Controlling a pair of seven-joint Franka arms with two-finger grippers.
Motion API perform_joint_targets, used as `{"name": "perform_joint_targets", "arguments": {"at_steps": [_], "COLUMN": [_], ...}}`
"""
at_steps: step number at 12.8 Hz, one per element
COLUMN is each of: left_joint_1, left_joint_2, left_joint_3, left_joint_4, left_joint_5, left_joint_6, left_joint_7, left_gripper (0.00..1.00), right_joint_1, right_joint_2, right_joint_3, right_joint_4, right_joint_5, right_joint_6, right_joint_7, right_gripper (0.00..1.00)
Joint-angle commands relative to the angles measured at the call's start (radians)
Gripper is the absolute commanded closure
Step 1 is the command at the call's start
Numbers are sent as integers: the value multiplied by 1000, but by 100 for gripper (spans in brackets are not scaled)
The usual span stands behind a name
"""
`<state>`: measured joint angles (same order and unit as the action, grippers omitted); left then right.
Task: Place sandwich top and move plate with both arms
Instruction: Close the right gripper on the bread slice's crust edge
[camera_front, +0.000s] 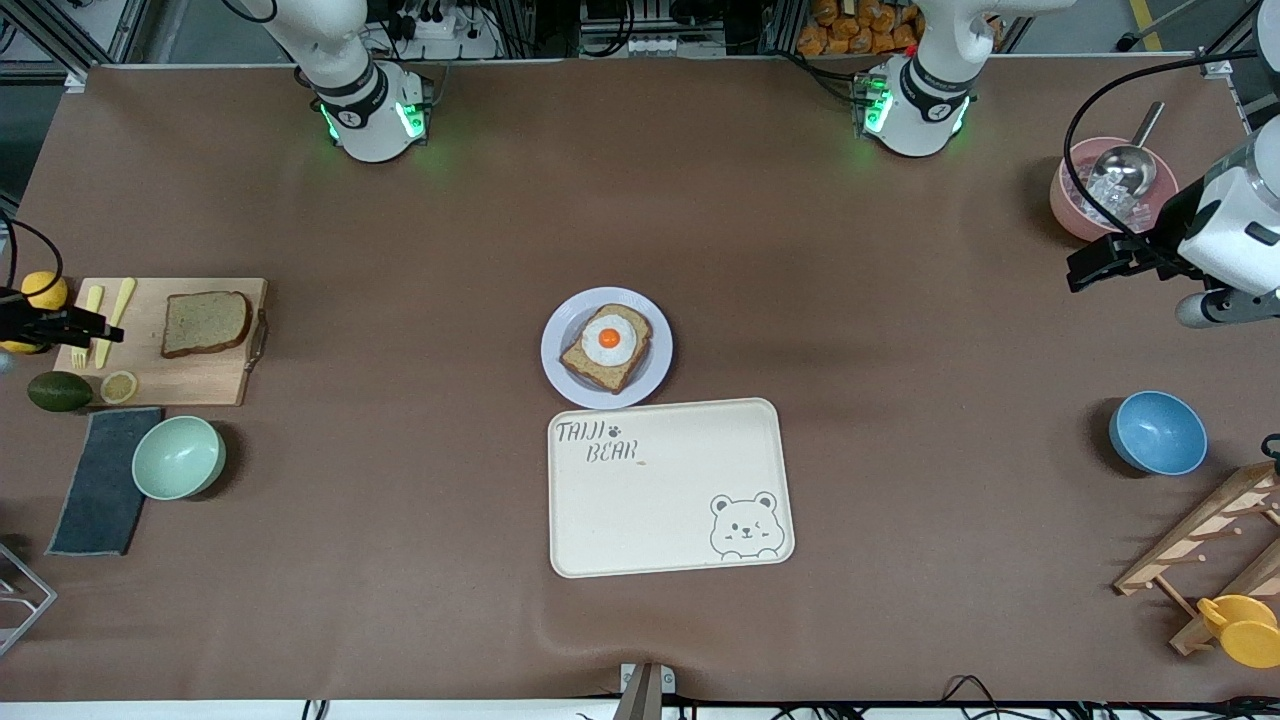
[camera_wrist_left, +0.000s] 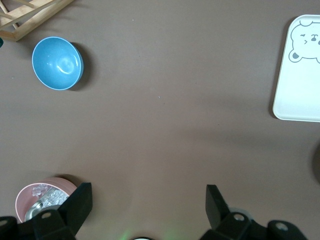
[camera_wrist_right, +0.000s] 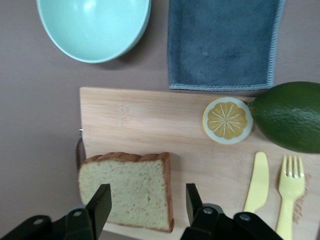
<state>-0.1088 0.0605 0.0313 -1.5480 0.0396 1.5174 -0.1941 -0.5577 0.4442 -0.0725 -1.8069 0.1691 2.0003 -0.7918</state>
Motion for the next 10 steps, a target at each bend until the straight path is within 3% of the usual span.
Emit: {"name": "perform_joint_targets", "arguments": {"at_steps": [1, 4, 10], "left_joint_1": [3, 3, 3], "left_joint_2": [-8, -5, -5], "left_joint_3": [-1, -1, -1], "left_joint_4": [-7, -9, -9], "left_joint_5": [-14, -14, -14], "left_joint_6": [18, 23, 23], "left_joint_7": [16, 15, 15], "left_gripper": [0, 0, 0], "right_joint_1": [-31, -33, -65], "right_joint_2": [73, 125, 137], "right_joint_3": [22, 20, 20], "right_joint_4": [47, 52, 58], "right_joint_5": [51, 133, 121], "right_joint_6": [-2, 0, -14], "right_joint_7": [-82, -181, -237], "right_gripper": [32, 41, 42]}}
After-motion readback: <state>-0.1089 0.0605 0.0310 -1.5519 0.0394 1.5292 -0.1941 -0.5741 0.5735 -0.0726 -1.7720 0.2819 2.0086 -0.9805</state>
